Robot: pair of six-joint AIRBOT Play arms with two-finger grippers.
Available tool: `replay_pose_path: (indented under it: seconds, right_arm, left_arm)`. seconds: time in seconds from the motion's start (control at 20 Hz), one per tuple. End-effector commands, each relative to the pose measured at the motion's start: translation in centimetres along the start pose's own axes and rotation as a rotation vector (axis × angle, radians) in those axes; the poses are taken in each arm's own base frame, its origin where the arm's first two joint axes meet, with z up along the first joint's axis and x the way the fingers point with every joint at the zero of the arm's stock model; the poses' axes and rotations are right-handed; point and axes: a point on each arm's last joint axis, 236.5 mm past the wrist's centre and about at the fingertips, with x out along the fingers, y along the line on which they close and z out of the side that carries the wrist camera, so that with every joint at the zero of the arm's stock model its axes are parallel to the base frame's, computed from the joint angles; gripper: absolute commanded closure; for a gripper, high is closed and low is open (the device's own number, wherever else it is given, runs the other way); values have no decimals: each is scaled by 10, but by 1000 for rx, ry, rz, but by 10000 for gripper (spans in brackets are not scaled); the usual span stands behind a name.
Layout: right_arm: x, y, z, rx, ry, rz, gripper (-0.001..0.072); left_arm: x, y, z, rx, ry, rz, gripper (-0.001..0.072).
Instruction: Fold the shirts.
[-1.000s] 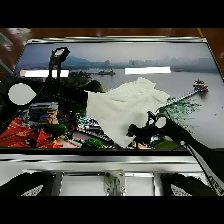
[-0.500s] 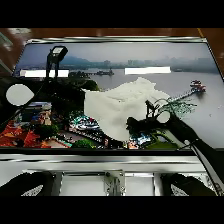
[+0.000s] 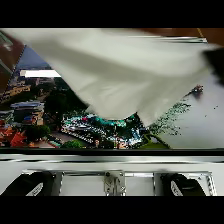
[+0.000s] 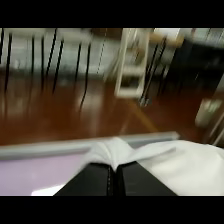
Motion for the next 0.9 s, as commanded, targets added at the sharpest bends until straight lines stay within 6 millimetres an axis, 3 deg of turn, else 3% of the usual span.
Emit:
replay_pose_path:
  seconds: [0.0,0.05,0.15,0.3,0.5,0.65,0.75,0.85]
  right_arm:
    - [-99,23,83,-34,-319,-68,652]
    - [-98,23,79,-8,-299,-64,652]
    - [-79,16,52,27,-168,-68,652]
    - [-39,-8,-24,76,195,-103,652]
    - [10,-50,-128,178,652,-155,652]
    - [79,-88,-190,293,768,-195,652]
    - [129,-112,-229,393,786,-225,652]
    - [169,-124,-262,473,823,-215,652]
  left_arm:
    - [-107,-31,107,-19,-361,-71,672]
    - [-115,-32,100,-14,-327,-68,672]
    - [-109,-28,67,1,-183,-47,672]
    - [-83,0,-1,34,50,48,672]
    - [-41,63,-114,116,316,225,672]
    - [-5,102,-213,156,491,293,672]
    - [20,117,-273,155,571,297,672]
    - [41,127,-321,59,630,324,672]
